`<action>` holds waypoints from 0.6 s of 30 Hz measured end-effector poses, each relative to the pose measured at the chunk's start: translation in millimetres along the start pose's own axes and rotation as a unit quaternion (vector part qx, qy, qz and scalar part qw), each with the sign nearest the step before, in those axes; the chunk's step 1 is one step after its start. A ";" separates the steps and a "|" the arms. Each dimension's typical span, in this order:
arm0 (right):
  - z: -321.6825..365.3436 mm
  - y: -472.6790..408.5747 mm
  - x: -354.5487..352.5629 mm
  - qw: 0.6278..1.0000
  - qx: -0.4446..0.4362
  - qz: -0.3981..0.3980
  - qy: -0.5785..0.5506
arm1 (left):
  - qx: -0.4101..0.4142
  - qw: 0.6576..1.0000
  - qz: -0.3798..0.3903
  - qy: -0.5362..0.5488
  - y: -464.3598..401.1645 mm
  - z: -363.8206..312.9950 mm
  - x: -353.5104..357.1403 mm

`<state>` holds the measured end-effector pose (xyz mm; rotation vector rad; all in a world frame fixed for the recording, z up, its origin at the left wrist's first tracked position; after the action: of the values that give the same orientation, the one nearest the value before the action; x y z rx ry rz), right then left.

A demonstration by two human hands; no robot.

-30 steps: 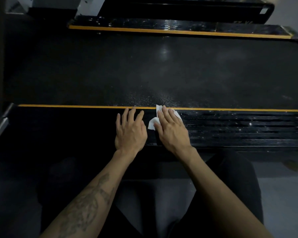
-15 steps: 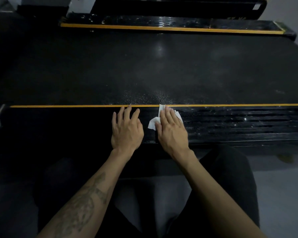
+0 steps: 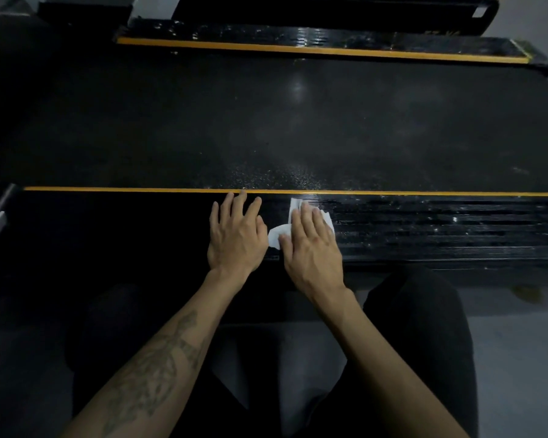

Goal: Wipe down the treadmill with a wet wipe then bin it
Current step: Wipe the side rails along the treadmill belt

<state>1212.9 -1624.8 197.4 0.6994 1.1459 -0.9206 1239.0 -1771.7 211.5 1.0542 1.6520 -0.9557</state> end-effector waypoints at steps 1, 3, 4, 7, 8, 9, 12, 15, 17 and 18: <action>1.6 0.1 -0.8 1.000 -0.019 0.007 -0.005 | -0.001 1.000 0.000 -0.003 0.0 0.5 0.1; -1.7 -6.9 -7.9 0.998 -0.054 0.026 -0.006 | 0.001 1.000 0.000 -0.004 -0.2 0.9 1.0; -6.1 -12.1 -10.9 0.997 -0.063 0.034 0.001 | 0.003 1.000 -0.002 -0.002 -0.1 0.7 1.5; -18.1 -19.0 -12.6 0.998 -0.035 0.041 0.019 | 0.008 1.000 -0.010 0.008 0.7 0.2 1.2; -17.8 -14.8 -10.0 0.999 -0.018 0.024 0.024 | 0.008 1.000 -0.010 0.009 0.9 0.0 0.8; -15.0 -8.3 -7.1 1.000 -0.005 0.007 0.024 | 0.008 1.000 -0.009 0.009 0.9 -0.3 0.6; -4.6 6.3 5.5 0.999 -0.023 -0.003 0.024 | 0.009 1.000 -0.009 0.004 0.2 -0.1 0.2; -5.4 -1.6 -1.7 0.997 -0.076 0.012 0.019 | 0.012 1.000 -0.005 0.000 0.9 1.1 1.5; -12.6 -9.5 -7.7 0.996 -0.081 0.031 0.029 | 0.015 1.000 -0.009 0.004 1.8 0.8 1.7; -15.7 -11.0 -9.1 0.997 -0.070 0.033 0.029 | 0.017 1.000 -0.012 0.008 2.2 0.6 1.4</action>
<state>1194.9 -1614.3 201.6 0.6500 1.2187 -0.7607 1241.0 -1771.2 209.7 1.0697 1.6697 -0.9971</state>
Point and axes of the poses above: each hand's wrist, its own y-axis away from the middle knuckle, its own x-axis out of the palm, z = x × y, the point moved 2 cm from there along -y, towards the middle knuckle, and after that the axes turned 7 degrees about z, right-handed, at the moved point
